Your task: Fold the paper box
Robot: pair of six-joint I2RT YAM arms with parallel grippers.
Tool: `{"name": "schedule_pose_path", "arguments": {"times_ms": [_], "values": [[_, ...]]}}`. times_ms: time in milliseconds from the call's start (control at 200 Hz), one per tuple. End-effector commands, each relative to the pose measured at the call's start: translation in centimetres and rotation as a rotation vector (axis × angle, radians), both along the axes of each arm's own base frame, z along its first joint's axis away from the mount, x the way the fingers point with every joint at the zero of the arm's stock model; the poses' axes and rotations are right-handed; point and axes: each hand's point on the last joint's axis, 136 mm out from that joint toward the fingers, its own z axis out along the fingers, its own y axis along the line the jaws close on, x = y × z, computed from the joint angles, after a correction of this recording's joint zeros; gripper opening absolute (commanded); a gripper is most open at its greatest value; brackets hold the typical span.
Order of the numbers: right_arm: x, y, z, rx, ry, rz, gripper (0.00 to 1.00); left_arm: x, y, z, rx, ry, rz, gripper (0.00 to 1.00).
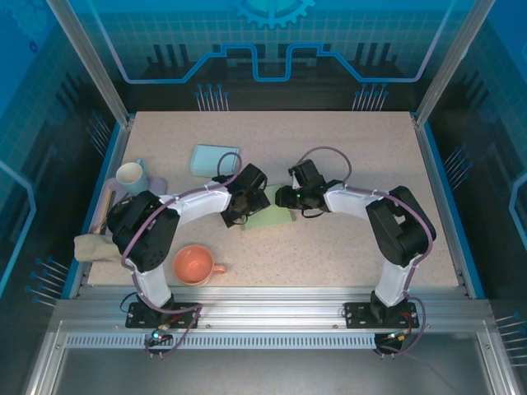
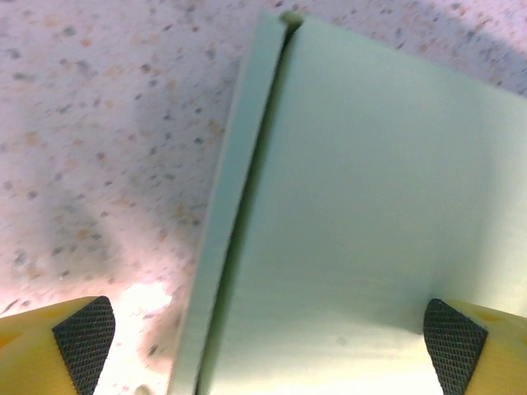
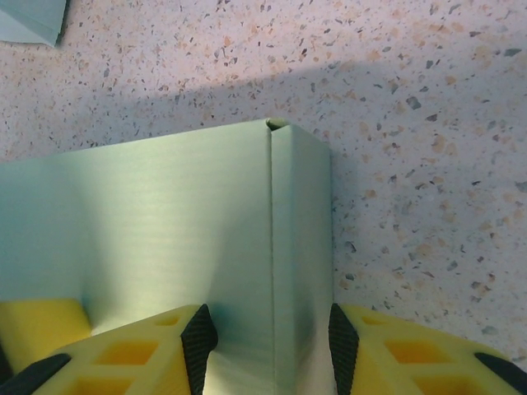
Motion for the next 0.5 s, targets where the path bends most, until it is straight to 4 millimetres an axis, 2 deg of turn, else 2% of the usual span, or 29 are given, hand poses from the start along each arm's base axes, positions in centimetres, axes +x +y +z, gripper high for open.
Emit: {"name": "schedule_pose_path", "arguments": {"times_ms": [0, 305, 495], "values": [[-1.7, -2.4, -3.2, -0.096, 0.087, -0.04, 0.45, -2.4, 1.1, 0.4, 0.017, 0.056, 0.017, 0.99], [-2.0, -2.3, -3.2, -0.079, 0.091, -0.047, 0.44, -3.8, -0.1, 1.5, -0.169, 0.005, 0.111, 0.99], [-1.9, -2.3, -3.1, -0.077, 0.087, -0.046, 0.44, -3.2, 0.0, 3.1, -0.171, -0.046, 0.147, 0.99]]}}
